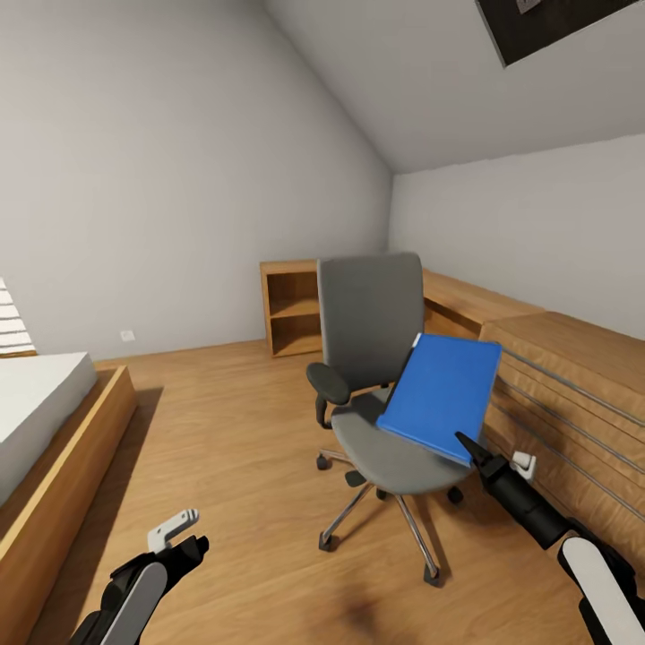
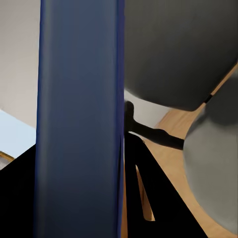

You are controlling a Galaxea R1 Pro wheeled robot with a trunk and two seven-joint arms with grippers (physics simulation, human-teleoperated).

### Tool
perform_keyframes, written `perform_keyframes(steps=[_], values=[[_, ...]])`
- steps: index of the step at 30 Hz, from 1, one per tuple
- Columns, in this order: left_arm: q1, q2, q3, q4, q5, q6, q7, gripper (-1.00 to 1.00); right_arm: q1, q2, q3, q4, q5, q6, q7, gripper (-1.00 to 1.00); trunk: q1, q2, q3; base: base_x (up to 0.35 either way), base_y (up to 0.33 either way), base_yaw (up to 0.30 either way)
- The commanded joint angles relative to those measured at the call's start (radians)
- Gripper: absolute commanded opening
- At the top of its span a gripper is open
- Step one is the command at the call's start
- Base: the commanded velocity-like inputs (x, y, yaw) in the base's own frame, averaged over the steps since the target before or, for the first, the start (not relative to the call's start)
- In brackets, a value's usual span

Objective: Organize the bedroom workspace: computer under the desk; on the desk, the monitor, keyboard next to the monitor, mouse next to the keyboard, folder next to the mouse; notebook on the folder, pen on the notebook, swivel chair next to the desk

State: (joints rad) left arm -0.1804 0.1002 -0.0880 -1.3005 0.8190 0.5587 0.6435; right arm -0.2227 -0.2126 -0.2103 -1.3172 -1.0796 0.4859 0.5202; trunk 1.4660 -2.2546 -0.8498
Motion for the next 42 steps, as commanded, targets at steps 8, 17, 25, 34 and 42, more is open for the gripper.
perform_keyframes(steps=[8,17,25,34,42], values=[[-0.001,0.001,-0.004,-0.001,0.009,-0.007,0.01,1.0,0.0,0.001,-0.003,0.007,-0.009,0.01,0.004,-1.0,-0.031,0.056,0.024,0.0,0.0,0.0],[-0.001,0.0,-0.004,-0.001,0.009,-0.012,0.01,1.0,0.0,0.001,-0.003,0.013,-0.011,0.009,0.004,-1.0,-0.065,0.119,0.052,0.0,0.0,0.0],[-0.001,0.0,-0.004,-0.002,0.009,-0.013,0.01,1.0,0.0,0.002,-0.003,0.014,-0.01,0.007,0.004,-1.0,-0.096,0.175,0.077,0.0,0.0,0.0],[-0.001,-0.001,-0.006,-0.001,0.009,-0.013,0.01,1.0,0.0,0.004,-0.003,0.007,-0.008,0.003,0.005,-1.0,-0.131,0.238,0.106,0.0,0.0,-0.035],[-0.001,-0.009,-0.007,0.0,0.01,-0.012,0.01,1.0,0.0,0.006,-0.003,0.005,-0.001,-0.057,0.005,-1.0,-0.161,0.294,0.131,0.0,0.0,-0.231]])
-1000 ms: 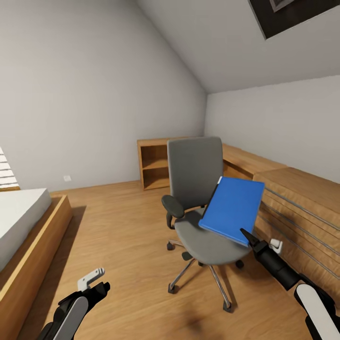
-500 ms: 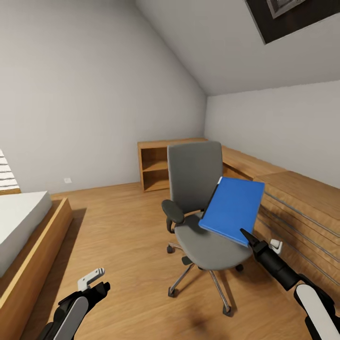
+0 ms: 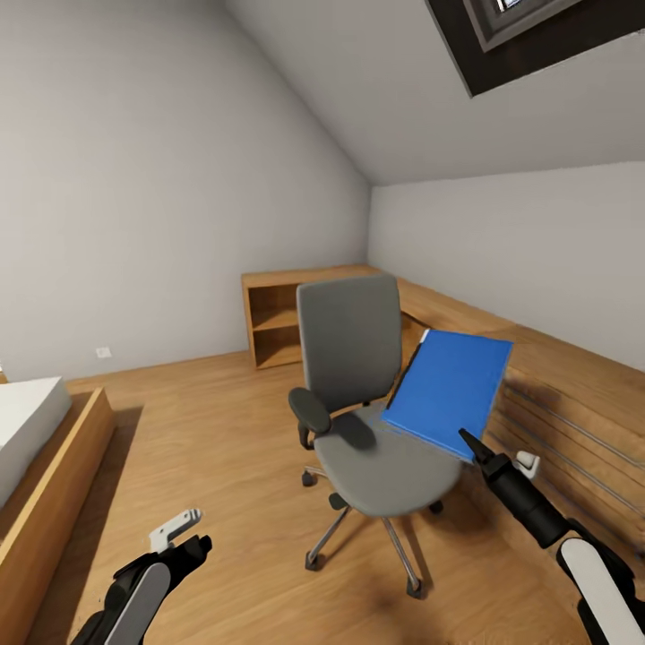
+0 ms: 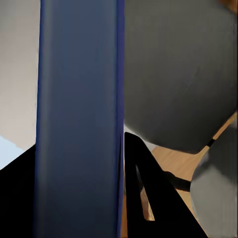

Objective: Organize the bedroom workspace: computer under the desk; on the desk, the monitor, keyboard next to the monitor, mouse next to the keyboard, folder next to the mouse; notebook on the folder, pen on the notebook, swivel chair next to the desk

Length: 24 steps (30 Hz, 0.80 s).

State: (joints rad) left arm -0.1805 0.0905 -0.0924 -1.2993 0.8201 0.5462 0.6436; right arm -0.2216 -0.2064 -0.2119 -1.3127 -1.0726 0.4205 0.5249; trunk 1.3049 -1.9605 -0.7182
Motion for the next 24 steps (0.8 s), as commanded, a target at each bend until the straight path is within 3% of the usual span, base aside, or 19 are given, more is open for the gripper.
perform_keyframes(steps=[1,4,10,12,13,15,16,19,21,23,24], values=[[0.0,0.0,-0.003,-0.001,0.009,0.001,0.01,1.0,-0.001,0.0,-0.001,0.0,0.0,0.0,-0.001,-1.0,-0.004,0.007,0.002,0.0,0.0,-0.261],[0.0,0.002,-0.018,0.029,-0.003,0.001,0.01,1.0,-0.001,0.003,0.0,-0.001,0.041,-0.013,-0.003,-1.0,-0.016,0.028,0.012,0.0,0.0,-0.263],[0.0,-0.001,-0.067,0.188,-0.163,-0.031,0.01,1.0,-0.001,0.013,0.001,-0.016,0.075,-0.042,-0.002,-1.0,-0.039,0.07,0.03,0.0,0.0,-0.209],[0.0,-0.003,-0.092,0.302,-0.229,-0.141,0.01,1.0,-0.001,0.018,0.002,-0.019,0.106,-0.06,0.001,-1.0,-0.046,0.084,0.037,0.0,0.0,-0.06],[0.0,-0.004,-0.104,0.355,-0.242,-0.194,0.01,1.0,-0.001,0.02,0.004,-0.02,0.116,-0.065,0.002,-1.0,-0.05,0.091,0.04,0.0,0.0,-0.026],[0.0,-0.004,-0.135,0.464,-0.255,-0.289,0.01,1.0,-0.001,0.021,0.01,-0.022,0.127,-0.08,0.002,-1.0,-0.058,0.105,0.046,0.0,0.0,-0.014],[0.0,-0.004,-0.157,0.572,-0.262,-0.364,0.009,1.0,-0.001,0.023,0.03,-0.023,0.136,-0.103,-0.003,-1.0,-0.062,0.112,0.049,0.0,0.0,-0.004],[0.0,-0.014,-0.169,0.665,-0.266,-0.453,0.005,1.0,-0.001,0.025,0.065,-0.025,0.148,-0.139,-0.028,-1.0,-0.073,0.133,0.059,0.0,0.0,-0.002],[0.0,-0.03,-0.175,0.698,-0.267,-0.506,0.0,1.0,-0.001,0.054,0.079,-0.032,0.149,-0.177,-0.066,-1.0,-0.081,0.147,0.065,0.0,0.0,0.0],[0.0,-0.038,-0.188,0.712,-0.267,-0.525,-0.001,1.0,-0.001,0.1,0.08,-0.055,0.15,-0.214,-0.089,-1.0,-0.088,0.161,0.071,0.0,0.0,0.0],[0.0,-0.041,-0.202,0.717,-0.268,-0.533,-0.001,1.0,-0.001,0.135,0.078,-0.071,0.151,-0.242,-0.106,-1.0,-0.092,0.168,0.074,0.0,0.0,0.0]])
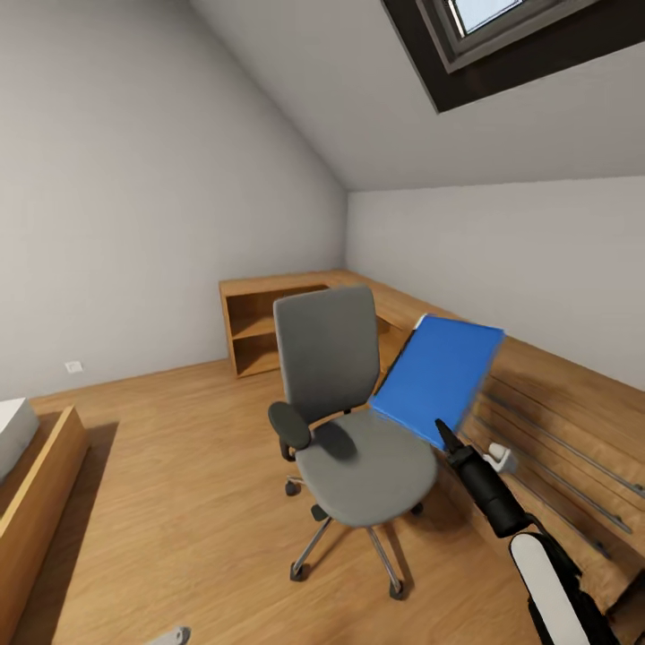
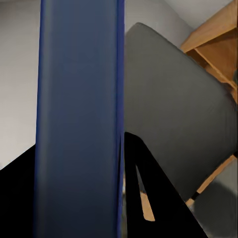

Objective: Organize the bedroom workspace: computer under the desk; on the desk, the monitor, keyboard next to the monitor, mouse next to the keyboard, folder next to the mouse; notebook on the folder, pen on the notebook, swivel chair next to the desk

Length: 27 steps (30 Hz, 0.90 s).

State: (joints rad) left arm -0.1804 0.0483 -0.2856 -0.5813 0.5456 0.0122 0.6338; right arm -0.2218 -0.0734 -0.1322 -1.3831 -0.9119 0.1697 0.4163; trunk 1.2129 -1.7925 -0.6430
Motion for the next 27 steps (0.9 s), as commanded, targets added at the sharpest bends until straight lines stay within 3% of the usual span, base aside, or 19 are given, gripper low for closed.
perform_keyframes(steps=[1,3,5,9,12,15,20,27], values=[[-0.001,0.001,-0.018,0.0,0.007,-0.002,0.008,1.0,-0.001,0.019,-0.003,-0.008,-0.009,-0.006,-0.009,-1.0,-0.004,0.007,0.002,0.0,0.0,0.0],[-0.001,-0.001,-0.044,0.005,0.007,-0.009,0.008,1.0,-0.001,0.068,-0.005,-0.025,-0.011,-0.056,-0.062,-1.0,-0.012,0.021,0.008,0.0,0.0,0.0],[-0.001,-0.001,-0.064,0.007,0.008,-0.013,0.008,1.0,-0.003,0.118,-0.004,-0.062,-0.014,-0.125,-0.174,-1.0,-0.019,0.035,0.015,0.0,0.0,0.0],[-0.001,0.001,-0.075,0.009,0.008,-0.016,0.007,1.0,-0.02,0.181,0.011,-0.137,-0.017,-0.206,-0.399,-1.0,-0.035,0.063,0.027,0.0,0.0,0.0],[-0.001,0.003,-0.075,0.009,0.008,-0.018,0.008,1.0,-0.057,0.198,0.01,-0.155,-0.02,-0.229,-0.528,-1.0,-0.046,0.084,0.037,0.0,0.0,0.0],[-0.001,0.002,-0.076,0.009,0.009,-0.025,0.008,1.0,-0.077,0.205,0.006,-0.152,-0.044,-0.253,-0.589,-1.0,-0.058,0.105,0.046,0.0,0.0,0.0],[-0.001,-0.002,-0.08,0.025,0.009,-0.057,0.007,1.0,-0.082,0.206,-0.001,-0.115,-0.106,-0.265,-0.605,-1.0,-0.077,0.14,0.062,0.0,0.0,0.0],[-0.001,-0.005,-0.082,0.06,0.009,-0.103,0.007,1.0,-0.082,0.207,-0.003,-0.107,-0.129,-0.298,-0.613,-1.0,-0.104,0.189,0.084,0.0,0.0,-0.003]])
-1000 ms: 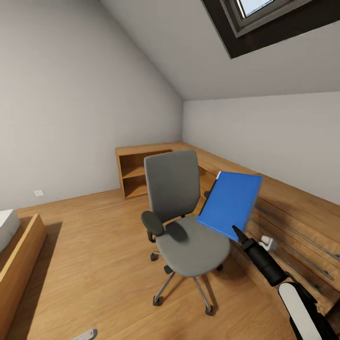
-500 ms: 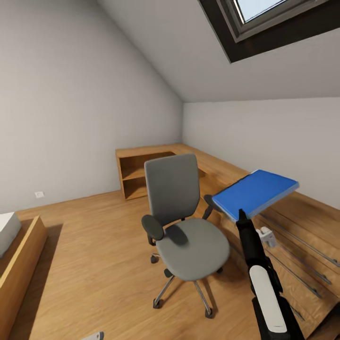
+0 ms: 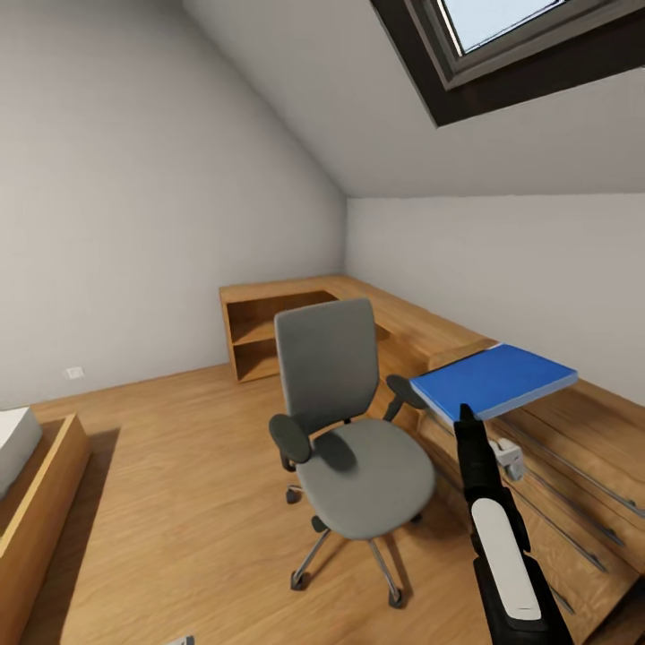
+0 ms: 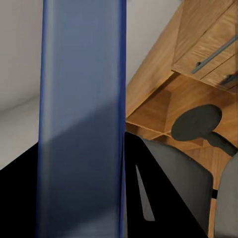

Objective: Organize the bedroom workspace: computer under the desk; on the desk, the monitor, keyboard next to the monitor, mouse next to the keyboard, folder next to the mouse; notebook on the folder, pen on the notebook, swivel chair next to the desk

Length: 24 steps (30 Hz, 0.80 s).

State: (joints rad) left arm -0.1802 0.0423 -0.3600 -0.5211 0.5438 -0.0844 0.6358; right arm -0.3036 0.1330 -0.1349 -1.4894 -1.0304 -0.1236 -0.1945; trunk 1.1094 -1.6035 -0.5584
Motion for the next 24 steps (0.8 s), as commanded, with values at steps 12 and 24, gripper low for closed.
perform_keyframes(steps=[12,24], values=[[-0.001,-0.005,-0.007,0.072,0.01,-0.011,-0.174,1.0,0.0,-0.001,-0.05,0.002,-0.014,-0.017,-0.006,-1.0,-0.046,0.084,0.03,0.0,0.0,-0.198],[0.001,-0.022,-0.007,0.105,0.01,0.006,-0.333,1.0,0.0,-0.011,-0.169,0.095,-0.169,-0.01,-0.007,-1.0,-0.092,0.168,0.059,0.0,0.0,-0.236]])
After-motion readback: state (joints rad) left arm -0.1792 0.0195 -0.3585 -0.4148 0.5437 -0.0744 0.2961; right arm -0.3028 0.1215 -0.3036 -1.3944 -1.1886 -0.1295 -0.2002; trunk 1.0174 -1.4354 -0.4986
